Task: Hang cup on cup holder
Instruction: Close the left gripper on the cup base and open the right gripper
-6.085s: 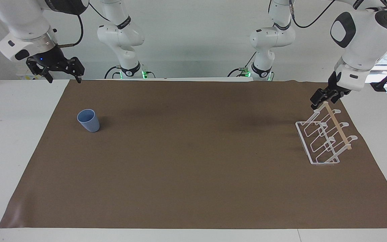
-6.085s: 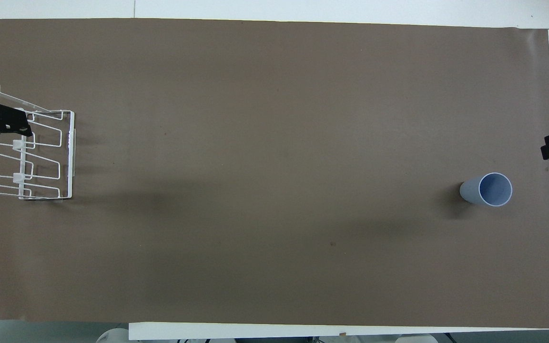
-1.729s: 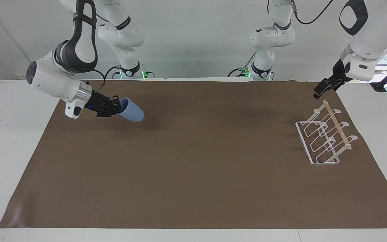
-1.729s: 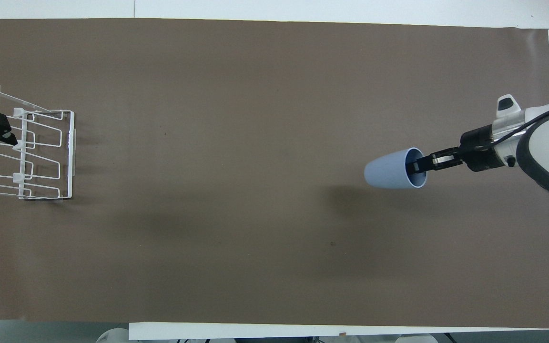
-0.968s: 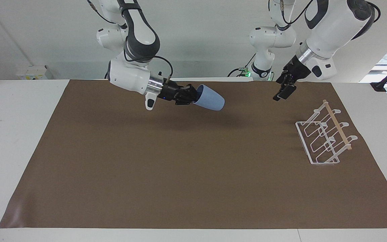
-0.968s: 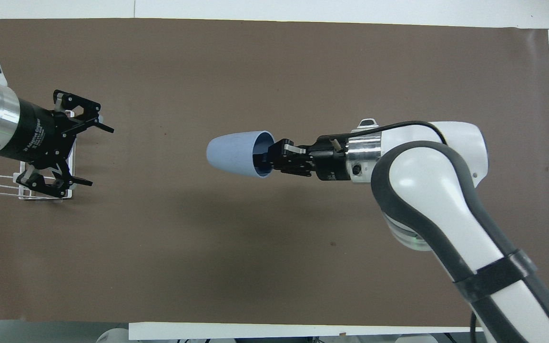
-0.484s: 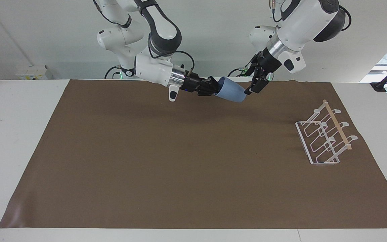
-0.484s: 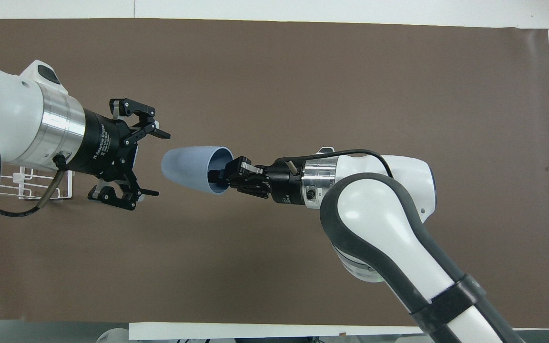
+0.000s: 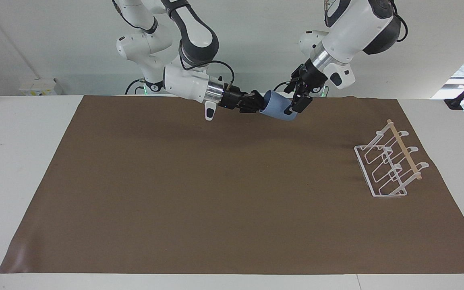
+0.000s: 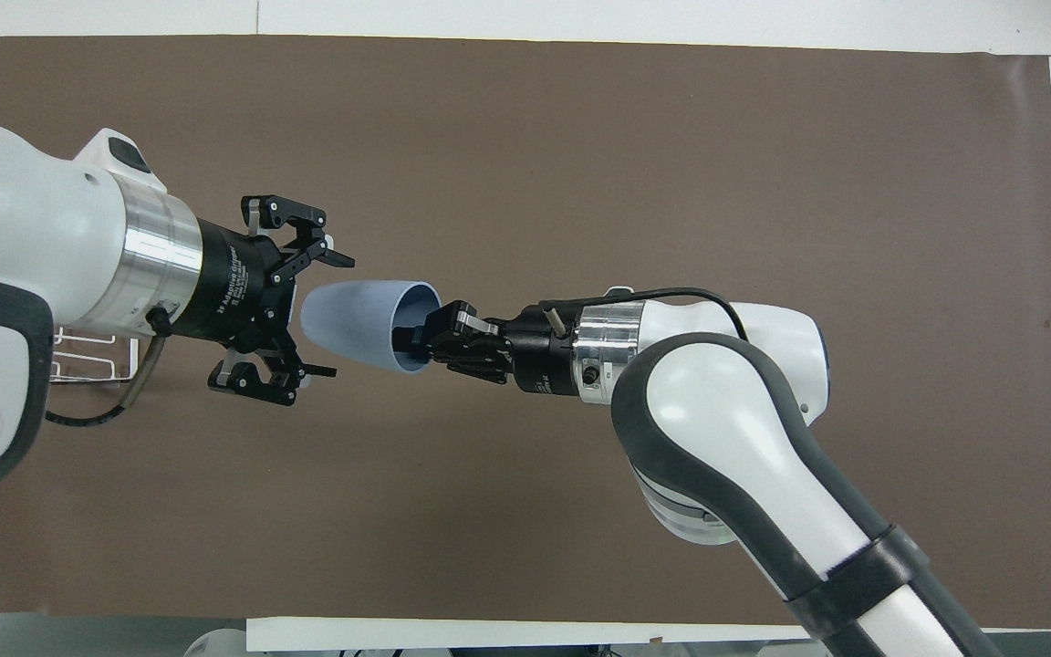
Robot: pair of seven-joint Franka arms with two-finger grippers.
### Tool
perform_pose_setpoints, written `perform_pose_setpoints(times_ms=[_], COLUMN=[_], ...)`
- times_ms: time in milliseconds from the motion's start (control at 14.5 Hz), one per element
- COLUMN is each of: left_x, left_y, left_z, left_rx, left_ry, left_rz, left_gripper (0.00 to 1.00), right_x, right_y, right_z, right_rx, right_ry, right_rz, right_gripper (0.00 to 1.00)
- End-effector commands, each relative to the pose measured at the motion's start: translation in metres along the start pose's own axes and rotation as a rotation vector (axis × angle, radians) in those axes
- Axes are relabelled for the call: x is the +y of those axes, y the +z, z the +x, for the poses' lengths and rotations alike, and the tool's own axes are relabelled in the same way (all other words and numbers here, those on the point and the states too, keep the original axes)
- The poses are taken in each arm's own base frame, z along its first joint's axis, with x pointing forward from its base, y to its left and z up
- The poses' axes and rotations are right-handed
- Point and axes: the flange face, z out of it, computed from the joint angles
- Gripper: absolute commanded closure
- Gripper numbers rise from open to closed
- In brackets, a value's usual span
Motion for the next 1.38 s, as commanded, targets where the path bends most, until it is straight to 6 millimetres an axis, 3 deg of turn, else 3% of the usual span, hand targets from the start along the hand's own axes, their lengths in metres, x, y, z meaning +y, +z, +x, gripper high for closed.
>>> perform_pose_setpoints(times_ms=[0, 138, 207, 277, 484, 691, 761, 968, 1106, 1314], left_x=[-0.016, -0.015, -0.015, -0.017, -0.013, -0.008, -0.007, -0.004, 0.004, 0.008], left_y=[0.018, 0.019, 0.022, 0.023, 0.021, 0.013, 0.011, 0.005, -0.001, -0.004], left_z=[-0.006, -0.004, -0.002, -0.003, 0.0, -0.001, -0.001, 0.006, 0.031, 0.052], left_rx=[-0.008, -0.007, -0.006, -0.003, -0.004, 0.025, 0.067, 0.087, 0.094, 0.231], left_ry=[0.006, 0.006, -0.001, 0.013, 0.012, 0.005, -0.01, -0.055, -0.106, -0.087], left_rz=[-0.001, -0.009, -0.007, -0.003, -0.011, -0.001, -0.009, -0.019, -0.015, -0.037], left_gripper=[0.01, 0.1, 0.48, 0.99, 1.0, 1.0, 1.0, 1.0, 1.0, 1.0], right_x=[-0.004, -0.004, -0.004, -0.004, -0.005, -0.005, -0.005, -0.006, -0.013, -0.015], right_y=[-0.001, 0.0, 0.0, -0.001, -0.001, -0.001, -0.002, -0.014, -0.05, -0.106], right_z=[-0.003, -0.003, -0.003, -0.003, -0.003, -0.001, 0.0, 0.009, 0.03, 0.058], right_rx=[0.005, 0.005, 0.005, 0.006, 0.005, 0.015, 0.028, 0.068, 0.131, 0.137], right_ry=[0.015, 0.014, 0.013, 0.012, 0.013, 0.008, 0.01, 0.005, -0.01, -0.139], right_rz=[0.016, 0.015, 0.015, 0.017, 0.018, 0.017, 0.015, 0.016, 0.026, -0.101], right_gripper=[1.0, 1.0, 1.0, 1.0, 0.99, 0.39, 0.0, 0.0, 0.0, 0.0])
